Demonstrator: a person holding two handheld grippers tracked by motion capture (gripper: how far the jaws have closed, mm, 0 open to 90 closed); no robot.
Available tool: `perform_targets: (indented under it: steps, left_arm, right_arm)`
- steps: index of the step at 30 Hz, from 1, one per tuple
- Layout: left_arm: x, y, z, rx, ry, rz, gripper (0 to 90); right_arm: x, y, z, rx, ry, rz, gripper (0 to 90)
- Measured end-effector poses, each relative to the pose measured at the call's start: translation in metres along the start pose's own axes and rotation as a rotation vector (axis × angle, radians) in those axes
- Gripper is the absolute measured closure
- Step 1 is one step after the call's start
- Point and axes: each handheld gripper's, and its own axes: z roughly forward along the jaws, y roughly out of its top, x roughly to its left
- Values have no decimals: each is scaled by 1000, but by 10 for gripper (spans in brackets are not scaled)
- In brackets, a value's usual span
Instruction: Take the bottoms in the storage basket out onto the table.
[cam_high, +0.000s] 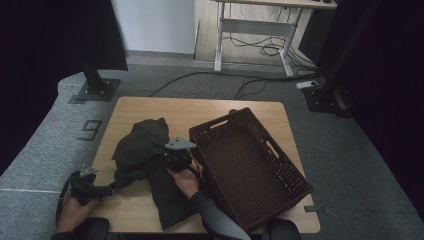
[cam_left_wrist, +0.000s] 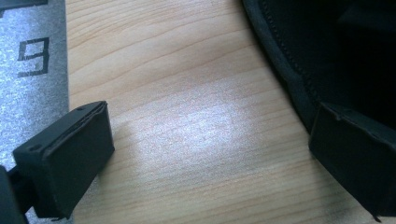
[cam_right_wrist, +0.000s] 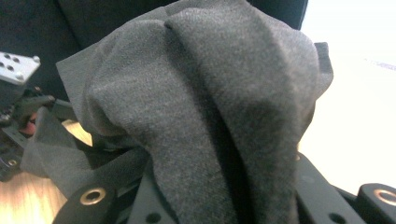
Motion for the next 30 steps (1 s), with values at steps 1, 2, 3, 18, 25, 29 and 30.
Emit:
perform_targets:
  steps: [1, 2, 3, 18, 25, 29, 30]
  left_arm:
    - [0, 0, 0, -2, 0, -2, 0]
    - [0, 0, 0, 0, 1, 0, 0]
    - [0, 0, 0, 0, 1, 0, 0]
    - [0, 1, 1, -1, 6, -6, 0]
    - [0, 1, 1, -1, 9, -8, 0]
    - [-1, 1, 1, -1, 10, -9, 0]
    - [-1, 1, 1, -2, 11, -10, 0]
  right_arm:
    - [0, -1, 1, 6, 0, 0, 726]
    - [0, -3, 2, 10, 0, -4, 725]
    - [0, -4, 2, 14, -1, -4, 724]
    - [-4, -26, 18, 112, -2, 7, 693]
    - [-6, -39, 25, 166, -1, 27, 652]
    - [-7, -41, 29, 202, 10, 41, 579]
    - [-7, -41, 30, 210, 14, 42, 558]
